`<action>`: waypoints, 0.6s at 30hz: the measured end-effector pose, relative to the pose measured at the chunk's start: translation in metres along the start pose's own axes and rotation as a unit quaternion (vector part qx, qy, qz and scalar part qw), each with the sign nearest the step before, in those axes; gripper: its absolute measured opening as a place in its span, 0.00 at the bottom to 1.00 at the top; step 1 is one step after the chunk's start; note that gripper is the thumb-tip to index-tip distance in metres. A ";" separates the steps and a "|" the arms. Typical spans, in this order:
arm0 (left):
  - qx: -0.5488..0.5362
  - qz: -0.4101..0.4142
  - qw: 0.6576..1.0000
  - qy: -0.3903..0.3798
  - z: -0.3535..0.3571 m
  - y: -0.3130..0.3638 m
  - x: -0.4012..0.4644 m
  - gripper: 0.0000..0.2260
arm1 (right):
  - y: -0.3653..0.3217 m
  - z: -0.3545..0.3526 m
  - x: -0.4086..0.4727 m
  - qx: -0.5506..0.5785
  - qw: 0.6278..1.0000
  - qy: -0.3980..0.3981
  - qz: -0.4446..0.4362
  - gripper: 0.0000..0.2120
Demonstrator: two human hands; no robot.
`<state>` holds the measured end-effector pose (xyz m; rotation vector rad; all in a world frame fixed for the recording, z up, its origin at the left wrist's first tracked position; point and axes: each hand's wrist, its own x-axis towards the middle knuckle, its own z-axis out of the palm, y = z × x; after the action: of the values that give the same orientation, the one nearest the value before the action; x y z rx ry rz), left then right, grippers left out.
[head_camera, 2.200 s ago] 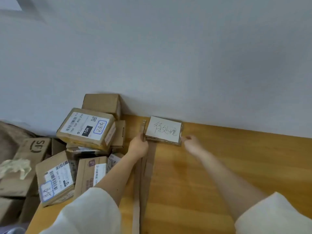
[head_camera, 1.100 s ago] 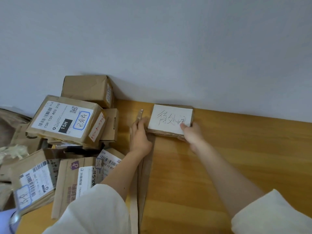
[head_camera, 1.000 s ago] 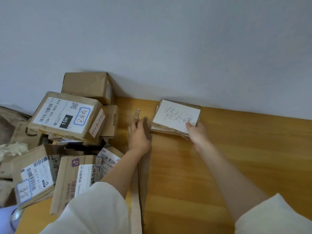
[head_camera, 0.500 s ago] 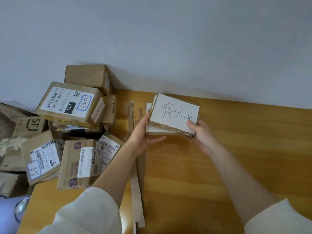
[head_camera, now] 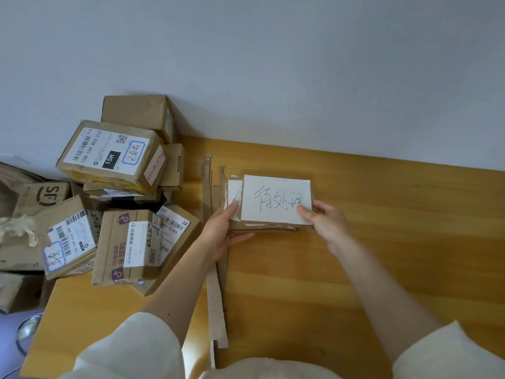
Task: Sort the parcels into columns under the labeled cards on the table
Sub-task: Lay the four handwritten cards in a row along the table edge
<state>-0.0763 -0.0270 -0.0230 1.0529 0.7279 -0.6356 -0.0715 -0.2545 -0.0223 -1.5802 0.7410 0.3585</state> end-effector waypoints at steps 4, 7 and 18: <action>-0.008 -0.013 0.999 0.043 -0.008 -0.009 0.000 0.18 | -0.008 -0.005 0.009 0.094 0.993 0.063 0.039 0.11; 0.007 -0.021 0.999 0.050 -0.013 -0.015 0.000 0.20 | -0.021 -0.004 0.020 0.125 0.988 0.076 0.043 0.14; 0.048 -0.033 0.996 0.068 -0.016 -0.016 0.005 0.16 | -0.051 0.040 0.065 0.080 0.995 0.028 0.055 0.19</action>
<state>-0.0894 -0.0184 -0.0408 1.1732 0.8596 -0.6665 0.0176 -0.2317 -0.0299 -1.4067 0.8807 0.3281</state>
